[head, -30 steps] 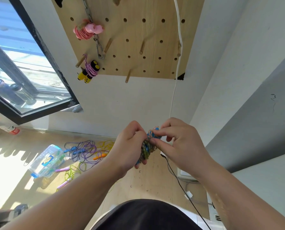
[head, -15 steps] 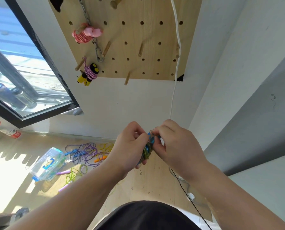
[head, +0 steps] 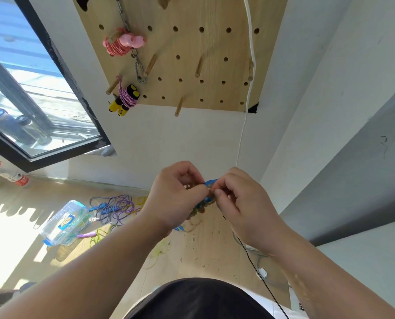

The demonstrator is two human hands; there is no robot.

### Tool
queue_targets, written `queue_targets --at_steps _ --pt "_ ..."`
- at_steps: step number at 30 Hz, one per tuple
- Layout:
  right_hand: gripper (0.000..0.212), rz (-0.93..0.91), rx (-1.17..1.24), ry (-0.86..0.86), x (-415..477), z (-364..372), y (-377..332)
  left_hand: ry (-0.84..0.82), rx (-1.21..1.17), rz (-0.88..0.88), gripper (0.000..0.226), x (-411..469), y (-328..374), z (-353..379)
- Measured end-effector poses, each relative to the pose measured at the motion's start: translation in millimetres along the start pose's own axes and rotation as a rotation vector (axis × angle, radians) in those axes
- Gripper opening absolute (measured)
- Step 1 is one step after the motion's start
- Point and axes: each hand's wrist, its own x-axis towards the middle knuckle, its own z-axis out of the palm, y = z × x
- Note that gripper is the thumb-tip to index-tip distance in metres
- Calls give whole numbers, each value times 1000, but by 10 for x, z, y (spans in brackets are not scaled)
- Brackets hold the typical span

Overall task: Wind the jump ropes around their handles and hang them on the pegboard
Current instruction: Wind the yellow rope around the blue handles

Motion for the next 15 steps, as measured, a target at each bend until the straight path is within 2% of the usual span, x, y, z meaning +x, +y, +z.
queue_targets --at_steps 1,4,6,10,13,15 --pt "16 25 16 -28 10 -1 -8 11 -19 10 7 0 5 3" --pt "21 50 96 -89 58 -52 -14 -4 -82 -7 24 -9 16 9" --pt "22 32 137 -88 94 -87 -10 -34 -95 -23 24 -3 22 -2" --pt "9 24 216 58 126 -36 -3 -54 -141 -53 17 7 18 -39" --pt "14 71 261 122 147 -15 -3 -58 -185 -91 11 0 4 -15" --pt "13 24 201 136 179 -13 13 -51 -216 -124 12 3 -11 9"
